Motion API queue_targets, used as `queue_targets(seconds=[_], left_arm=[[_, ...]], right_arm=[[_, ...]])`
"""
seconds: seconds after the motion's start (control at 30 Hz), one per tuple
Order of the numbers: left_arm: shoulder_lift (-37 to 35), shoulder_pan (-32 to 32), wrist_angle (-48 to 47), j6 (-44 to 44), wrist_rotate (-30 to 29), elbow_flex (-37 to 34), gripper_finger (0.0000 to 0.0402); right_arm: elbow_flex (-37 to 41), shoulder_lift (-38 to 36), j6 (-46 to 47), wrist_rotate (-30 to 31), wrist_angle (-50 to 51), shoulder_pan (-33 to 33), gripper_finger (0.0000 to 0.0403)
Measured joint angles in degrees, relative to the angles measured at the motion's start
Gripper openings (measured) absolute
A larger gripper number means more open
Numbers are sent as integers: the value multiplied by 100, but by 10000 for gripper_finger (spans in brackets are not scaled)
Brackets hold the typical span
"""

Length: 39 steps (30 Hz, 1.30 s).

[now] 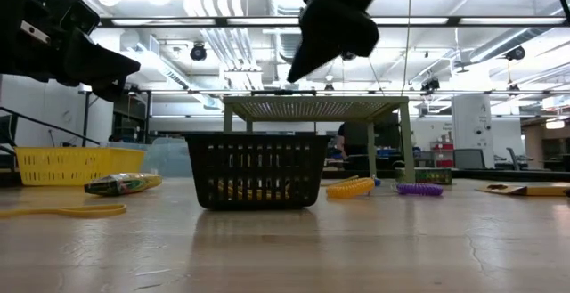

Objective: Pick & Place Office Desk Supplies
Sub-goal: Put the yellow rubber band into the black bin

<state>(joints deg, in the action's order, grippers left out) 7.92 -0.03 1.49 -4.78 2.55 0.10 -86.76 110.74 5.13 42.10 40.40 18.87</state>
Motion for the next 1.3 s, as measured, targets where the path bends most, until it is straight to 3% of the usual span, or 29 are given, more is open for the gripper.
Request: queue_targets(seconds=[0.13,0.4,0.9,1.03,1.13,1.3], left_arm=[[11,0,3,-2,0,0,23],[17,0,1,-1,0,0,23],[17,0,1,-1,0,2,23],[17,0,1,0,0,2,23],[17,0,1,0,0,1,23],[17,0,1,0,0,2,23]], right_arm=[[92,0,779,202,530,17,81],[458,2,1629,1353,1022,312,86],[1587,-101,1698,1990,922,411,147],[1970,-393,1542,2147,262,448,152],[2451,-742,896,2081,-707,514,153],[3606,-1593,-943,1265,-2861,479,153]])
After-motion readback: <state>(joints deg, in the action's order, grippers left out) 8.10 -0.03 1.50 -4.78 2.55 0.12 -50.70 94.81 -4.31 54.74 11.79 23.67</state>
